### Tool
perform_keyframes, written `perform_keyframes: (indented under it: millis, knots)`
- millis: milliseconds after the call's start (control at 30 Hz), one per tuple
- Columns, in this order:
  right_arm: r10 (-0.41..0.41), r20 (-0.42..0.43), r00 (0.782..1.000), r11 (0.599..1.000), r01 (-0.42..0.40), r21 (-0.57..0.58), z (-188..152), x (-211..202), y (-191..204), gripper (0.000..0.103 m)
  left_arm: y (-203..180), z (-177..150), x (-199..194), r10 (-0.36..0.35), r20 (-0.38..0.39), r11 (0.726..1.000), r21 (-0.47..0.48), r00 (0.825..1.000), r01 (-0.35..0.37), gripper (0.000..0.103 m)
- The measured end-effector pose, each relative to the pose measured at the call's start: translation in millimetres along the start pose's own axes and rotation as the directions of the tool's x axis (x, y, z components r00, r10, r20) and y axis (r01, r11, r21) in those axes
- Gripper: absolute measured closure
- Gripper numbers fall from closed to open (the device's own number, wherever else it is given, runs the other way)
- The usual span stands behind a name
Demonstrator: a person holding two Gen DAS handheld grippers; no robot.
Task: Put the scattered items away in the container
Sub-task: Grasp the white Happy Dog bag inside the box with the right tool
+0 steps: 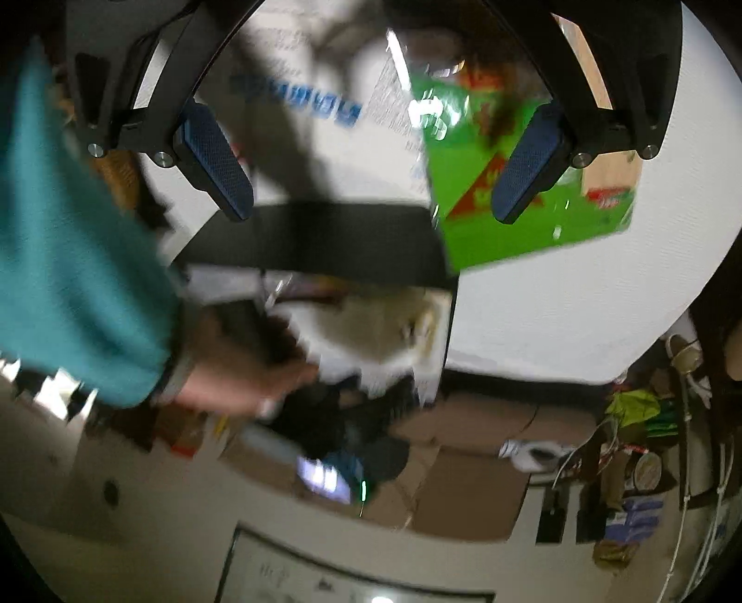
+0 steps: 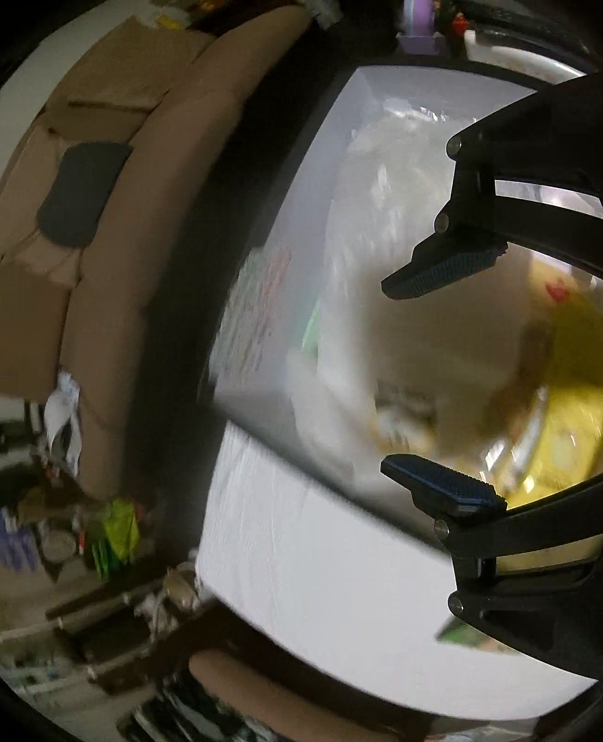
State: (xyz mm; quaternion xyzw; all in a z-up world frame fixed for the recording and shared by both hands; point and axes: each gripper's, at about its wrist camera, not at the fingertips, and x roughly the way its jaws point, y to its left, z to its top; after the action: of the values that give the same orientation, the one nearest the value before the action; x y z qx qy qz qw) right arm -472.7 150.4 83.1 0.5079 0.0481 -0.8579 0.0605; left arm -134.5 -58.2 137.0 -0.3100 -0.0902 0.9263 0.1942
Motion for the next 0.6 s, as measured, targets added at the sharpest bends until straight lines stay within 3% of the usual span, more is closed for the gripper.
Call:
perform_keyframes:
  millis: [67, 133, 167, 233, 300, 467, 533, 600]
  knots:
    - [0.002, 0.007, 1.0, 0.997, -0.003, 0.072, -1, -2, -21, 0.031, 4, 3, -4, 0.001, 0.033, 1.0, 0.008, 0.999, -0.001, 0.0]
    - [0.12, 0.023, 0.992, 0.984, -0.122, 0.128, -12, -14, -41, 0.031, 10, 4, -5, 0.006, 0.037, 1.0, 0.014, 0.999, -0.007, 0.0]
    - [0.134, 0.024, 0.991, 0.985, -0.136, 0.102, -18, -21, -42, 0.031, 13, 4, -6, 0.006, 0.043, 1.0, 0.004, 0.999, -0.006, 0.0]
    - [0.091, 0.025, 0.996, 0.994, -0.089, -0.068, -33, -37, -30, 0.031, 22, 4, -5, -0.006, 0.04, 0.999, -0.041, 0.999, 0.008, 0.0]
    - [0.061, 0.016, 0.998, 0.973, -0.056, -0.224, -48, -44, -16, 0.031, 29, 4, -3, -0.02, 0.025, 0.997, -0.069, 0.999, 0.022, 0.0]
    - [-0.114, -0.035, 0.993, 0.83, 0.076, -0.553, -78, -25, 25, 0.031, 29, 2, 0, 0.005, 0.012, 0.998, -0.07, 1.0, -0.004, 0.0]
    - [-0.177, -0.042, 0.983, 0.775, 0.113, -0.621, -87, -11, 35, 0.034, 29, 1, 2, 0.004, 0.005, 0.997, -0.073, 1.0, -0.004, 0.0]
    - [-0.223, -0.027, 0.974, 0.746, 0.153, -0.648, -86, 1, 40, 0.034, 26, 0, 4, 0.008, 0.0, 0.998, -0.063, 1.0, -0.008, 0.0]
